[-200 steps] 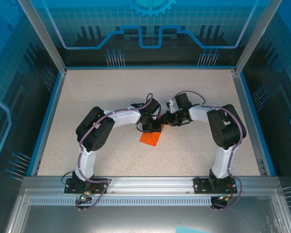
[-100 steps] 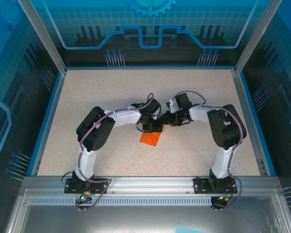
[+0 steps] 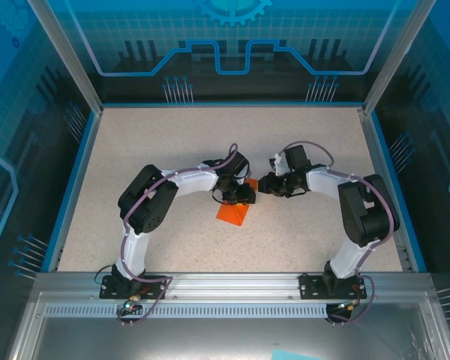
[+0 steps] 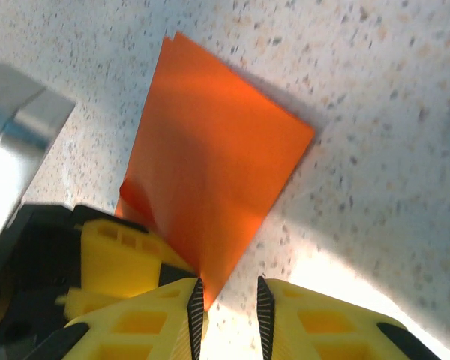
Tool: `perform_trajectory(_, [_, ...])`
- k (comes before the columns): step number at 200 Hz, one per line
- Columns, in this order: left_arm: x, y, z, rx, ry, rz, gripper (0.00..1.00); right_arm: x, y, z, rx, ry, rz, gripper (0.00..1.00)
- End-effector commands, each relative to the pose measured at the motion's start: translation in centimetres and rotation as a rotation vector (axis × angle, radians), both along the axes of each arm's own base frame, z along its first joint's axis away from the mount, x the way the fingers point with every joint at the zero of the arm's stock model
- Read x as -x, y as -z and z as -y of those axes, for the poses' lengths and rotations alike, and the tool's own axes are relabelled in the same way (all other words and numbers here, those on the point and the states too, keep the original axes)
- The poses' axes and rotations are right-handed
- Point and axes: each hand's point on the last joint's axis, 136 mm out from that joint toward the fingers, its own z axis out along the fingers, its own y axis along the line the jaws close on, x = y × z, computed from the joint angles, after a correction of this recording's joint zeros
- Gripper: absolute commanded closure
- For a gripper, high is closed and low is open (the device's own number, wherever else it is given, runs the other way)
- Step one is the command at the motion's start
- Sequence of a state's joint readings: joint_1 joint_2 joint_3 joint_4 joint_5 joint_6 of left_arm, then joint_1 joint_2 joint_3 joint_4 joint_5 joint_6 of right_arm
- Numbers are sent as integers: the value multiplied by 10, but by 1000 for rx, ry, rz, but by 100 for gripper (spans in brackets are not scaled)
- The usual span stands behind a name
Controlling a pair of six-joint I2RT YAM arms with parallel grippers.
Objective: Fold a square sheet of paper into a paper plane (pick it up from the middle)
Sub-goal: Fold the triangle a second time at the center of the table.
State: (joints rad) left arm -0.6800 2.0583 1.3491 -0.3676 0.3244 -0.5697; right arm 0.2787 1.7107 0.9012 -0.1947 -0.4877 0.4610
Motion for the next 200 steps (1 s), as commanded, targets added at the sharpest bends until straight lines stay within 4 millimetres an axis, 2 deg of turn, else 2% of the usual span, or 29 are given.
perform_trajectory(1, [13, 30, -8, -36, 10, -60, 63, 21, 3, 6, -14, -11, -37, 72])
perform_trajectory(38, [15, 28, -8, -14, 0, -80, 60, 48, 0, 0, -86, -10, -72, 74])
perform_trajectory(65, [15, 27, -9, -6, -5, -87, 58, 67, -2, -16, -157, -26, -102, 77])
perform_trajectory(112, [14, 26, -12, 2, -24, -108, 55, 81, -8, -50, -226, -48, -109, 85])
perform_trajectory(166, [13, 30, -13, 16, -41, -126, 54, 93, 0, -61, -221, 6, -120, 94])
perform_trajectory(200, [13, 34, -14, 26, -53, -140, 53, 95, 5, -69, -228, 30, -137, 95])
